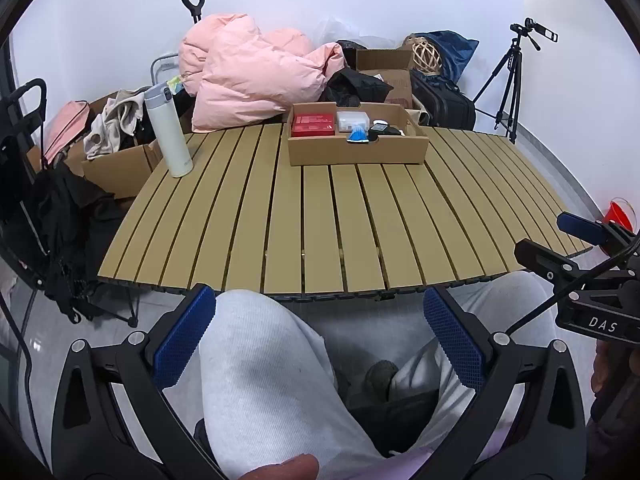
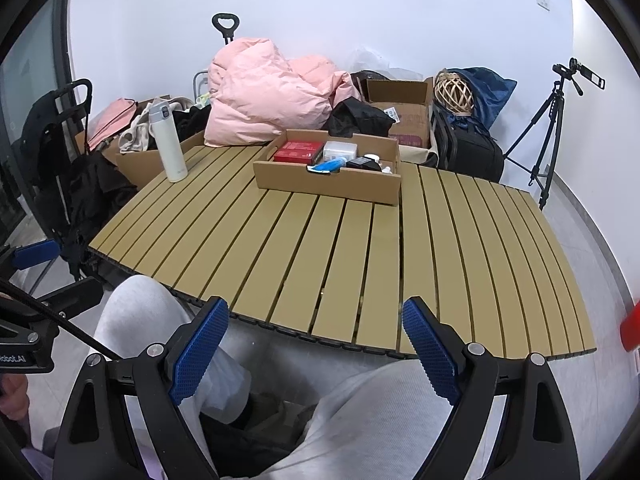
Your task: Organize objects
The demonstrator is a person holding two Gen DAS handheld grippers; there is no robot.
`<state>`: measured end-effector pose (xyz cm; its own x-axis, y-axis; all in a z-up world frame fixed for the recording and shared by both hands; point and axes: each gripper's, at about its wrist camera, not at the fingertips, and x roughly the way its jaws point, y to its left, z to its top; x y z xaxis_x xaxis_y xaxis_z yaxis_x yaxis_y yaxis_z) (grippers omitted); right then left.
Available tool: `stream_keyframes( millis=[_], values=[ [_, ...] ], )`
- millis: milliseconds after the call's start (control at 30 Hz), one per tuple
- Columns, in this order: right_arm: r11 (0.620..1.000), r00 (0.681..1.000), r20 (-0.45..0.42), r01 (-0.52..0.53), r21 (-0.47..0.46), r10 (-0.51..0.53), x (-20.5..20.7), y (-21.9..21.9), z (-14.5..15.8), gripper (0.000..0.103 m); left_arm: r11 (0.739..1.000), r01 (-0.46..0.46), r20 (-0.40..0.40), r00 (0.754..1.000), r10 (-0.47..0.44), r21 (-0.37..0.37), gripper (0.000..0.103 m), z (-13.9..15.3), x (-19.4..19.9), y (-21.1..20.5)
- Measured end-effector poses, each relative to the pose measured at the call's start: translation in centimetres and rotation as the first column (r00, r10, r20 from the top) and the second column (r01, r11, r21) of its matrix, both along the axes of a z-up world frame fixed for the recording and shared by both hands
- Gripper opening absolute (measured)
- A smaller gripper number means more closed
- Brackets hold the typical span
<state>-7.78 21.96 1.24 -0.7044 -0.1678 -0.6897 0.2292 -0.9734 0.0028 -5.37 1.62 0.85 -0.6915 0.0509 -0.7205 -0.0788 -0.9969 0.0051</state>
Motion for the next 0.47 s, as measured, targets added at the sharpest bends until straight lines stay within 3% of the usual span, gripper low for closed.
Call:
stream_keyframes(
  millis=[367,467],
  values=[
    [1.000,0.999,0.026,0.021,0.002,-0.021,-0.7,0.6,-0.9,0.091,0.999,-0.016,0.066,0.998,0.014,0.029,0.103,-1.1,-1.1,-0.4],
    [1.000,0.999,0.037,0.023,0.001,-0.023,-0.9,0.6,-1.3,0.091,1.000,0.007,0.050,0.999,-0.008,0.025,0.103,-1.4,-1.2,-0.2]
  ],
)
